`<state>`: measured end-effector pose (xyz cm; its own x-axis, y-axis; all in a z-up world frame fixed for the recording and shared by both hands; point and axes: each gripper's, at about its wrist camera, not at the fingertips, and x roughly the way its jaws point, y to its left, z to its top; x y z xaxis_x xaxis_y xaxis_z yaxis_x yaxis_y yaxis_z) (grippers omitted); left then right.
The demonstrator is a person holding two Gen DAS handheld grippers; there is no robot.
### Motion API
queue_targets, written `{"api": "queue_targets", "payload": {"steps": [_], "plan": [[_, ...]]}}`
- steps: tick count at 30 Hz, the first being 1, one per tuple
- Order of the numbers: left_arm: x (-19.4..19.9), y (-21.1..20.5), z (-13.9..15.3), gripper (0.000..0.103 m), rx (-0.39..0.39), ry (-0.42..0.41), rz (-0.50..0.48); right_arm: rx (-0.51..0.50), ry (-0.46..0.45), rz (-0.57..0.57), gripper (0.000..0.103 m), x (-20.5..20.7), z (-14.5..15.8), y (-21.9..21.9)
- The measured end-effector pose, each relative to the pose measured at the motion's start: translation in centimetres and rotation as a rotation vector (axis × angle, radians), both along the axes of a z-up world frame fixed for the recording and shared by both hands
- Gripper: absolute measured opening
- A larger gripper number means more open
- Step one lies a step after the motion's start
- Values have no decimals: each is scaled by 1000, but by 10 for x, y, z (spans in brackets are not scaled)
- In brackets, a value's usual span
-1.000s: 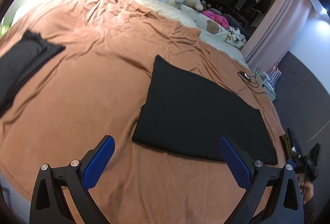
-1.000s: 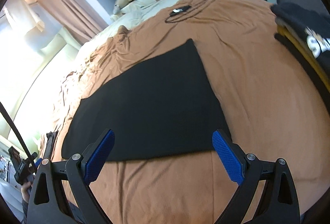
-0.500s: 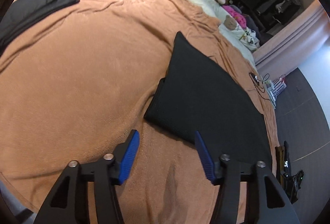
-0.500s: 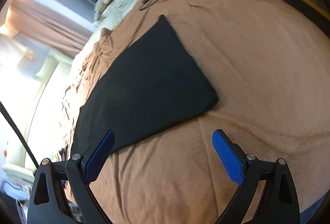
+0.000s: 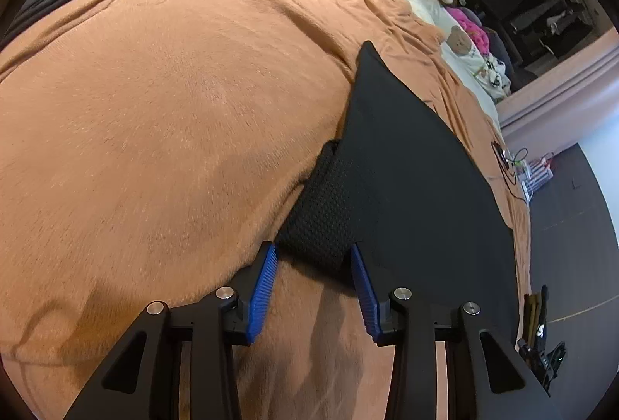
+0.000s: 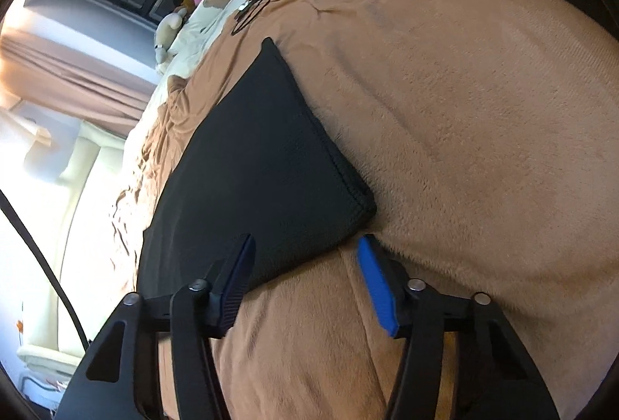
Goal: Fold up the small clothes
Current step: 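Grasp the folded shirt edge with both grippers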
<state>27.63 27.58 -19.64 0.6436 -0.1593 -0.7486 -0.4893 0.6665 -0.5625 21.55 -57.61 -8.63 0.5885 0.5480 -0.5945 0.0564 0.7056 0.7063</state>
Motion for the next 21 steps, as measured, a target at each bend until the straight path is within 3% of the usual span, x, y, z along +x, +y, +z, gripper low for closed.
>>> {"api": "queue_targets", "payload": {"steps": [7, 9, 14, 17, 21], "plan": [[7, 7, -7, 34, -8, 12, 23, 9, 7, -21, 41, 9, -3, 5], [7, 11, -8, 25, -18, 12, 38, 10, 9, -27, 37, 10, -4, 5], [6, 17, -7, 9, -23, 10, 54, 0, 26, -45, 11, 13, -5, 1], [4, 18, 2, 7, -27, -9, 68, 7, 16, -42, 3, 13, -1, 0], [4, 17, 20, 6, 0, -33, 62, 5, -34, -37, 1, 11, 14, -1]]}}
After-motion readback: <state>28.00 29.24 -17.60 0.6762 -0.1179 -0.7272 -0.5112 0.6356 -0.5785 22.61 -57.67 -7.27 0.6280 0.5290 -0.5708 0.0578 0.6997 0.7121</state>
